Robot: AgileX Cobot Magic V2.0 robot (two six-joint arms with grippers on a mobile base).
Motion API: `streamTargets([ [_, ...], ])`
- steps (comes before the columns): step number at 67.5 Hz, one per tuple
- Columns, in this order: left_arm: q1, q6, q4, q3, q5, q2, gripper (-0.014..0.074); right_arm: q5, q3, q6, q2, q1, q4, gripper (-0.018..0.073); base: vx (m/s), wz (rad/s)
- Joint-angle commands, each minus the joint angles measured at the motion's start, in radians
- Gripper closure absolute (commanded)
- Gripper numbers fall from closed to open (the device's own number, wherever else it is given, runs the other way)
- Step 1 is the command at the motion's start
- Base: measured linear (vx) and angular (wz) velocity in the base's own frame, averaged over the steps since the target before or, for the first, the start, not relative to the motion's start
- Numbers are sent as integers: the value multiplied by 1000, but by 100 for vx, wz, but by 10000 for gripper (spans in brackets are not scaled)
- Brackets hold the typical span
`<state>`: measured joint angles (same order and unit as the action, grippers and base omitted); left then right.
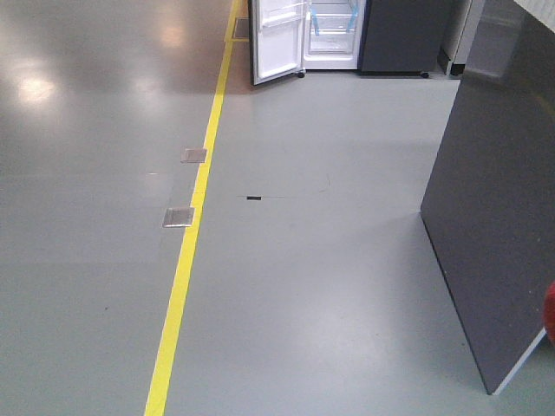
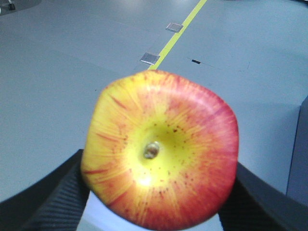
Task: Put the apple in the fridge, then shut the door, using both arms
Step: 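Drive toward the open white refrigerator holding the apple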
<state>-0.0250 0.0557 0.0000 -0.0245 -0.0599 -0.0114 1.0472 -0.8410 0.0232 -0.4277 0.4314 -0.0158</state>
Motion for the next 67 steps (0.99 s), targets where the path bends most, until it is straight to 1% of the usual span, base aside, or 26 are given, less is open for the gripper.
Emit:
streamTargets([
  [1,1,9,-6,-28,74,-15,603,-80,-25,-9,-10,-1,-2,199,20,-2],
  [38,1,9,-6,-28,74,-15,603,-80,-25,-9,-10,-1,-2,199,23,-1],
  [67,1,9,-6,-28,74,-15,603,-80,-25,-9,-10,-1,-2,199,26,6],
])
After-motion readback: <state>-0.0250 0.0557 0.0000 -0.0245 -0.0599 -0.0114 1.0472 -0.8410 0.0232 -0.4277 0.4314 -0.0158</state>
